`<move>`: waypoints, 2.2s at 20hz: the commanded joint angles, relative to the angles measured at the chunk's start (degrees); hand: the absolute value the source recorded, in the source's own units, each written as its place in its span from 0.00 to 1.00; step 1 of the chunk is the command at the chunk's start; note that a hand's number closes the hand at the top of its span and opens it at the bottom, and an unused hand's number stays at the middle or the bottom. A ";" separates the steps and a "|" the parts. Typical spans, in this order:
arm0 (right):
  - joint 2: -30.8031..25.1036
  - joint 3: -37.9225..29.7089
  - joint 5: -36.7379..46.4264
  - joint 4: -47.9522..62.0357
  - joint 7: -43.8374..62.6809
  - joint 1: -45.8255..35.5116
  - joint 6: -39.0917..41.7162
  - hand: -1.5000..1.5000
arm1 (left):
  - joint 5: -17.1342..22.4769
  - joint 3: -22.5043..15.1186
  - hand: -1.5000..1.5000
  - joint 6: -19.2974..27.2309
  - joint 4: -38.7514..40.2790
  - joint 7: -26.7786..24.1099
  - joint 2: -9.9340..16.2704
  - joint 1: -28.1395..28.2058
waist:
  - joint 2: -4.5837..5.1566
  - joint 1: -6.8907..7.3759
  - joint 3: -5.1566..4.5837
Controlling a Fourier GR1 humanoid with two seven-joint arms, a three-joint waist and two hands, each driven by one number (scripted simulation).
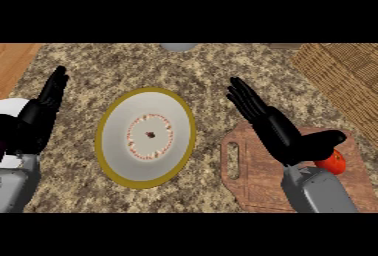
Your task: Pick the tomato from the cutting board and place it in the basket
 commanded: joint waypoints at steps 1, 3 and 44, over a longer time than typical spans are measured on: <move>-1.04 -6.36 -5.32 5.47 -7.43 1.79 6.38 1.00 | -0.53 1.76 0.50 -0.26 1.62 0.60 0.22 0.77 | -0.17 -1.89 -0.14; -3.36 -15.50 -14.98 3.85 -12.21 8.02 8.91 1.00 | -1.07 1.00 0.50 1.35 2.37 2.86 0.63 2.48 | 0.20 -3.53 0.20; -37.67 -34.96 8.12 18.74 -27.32 22.00 35.21 0.00 | -6.88 -1.88 0.50 0.66 4.94 12.78 -8.93 0.05 | -0.33 -2.23 -0.19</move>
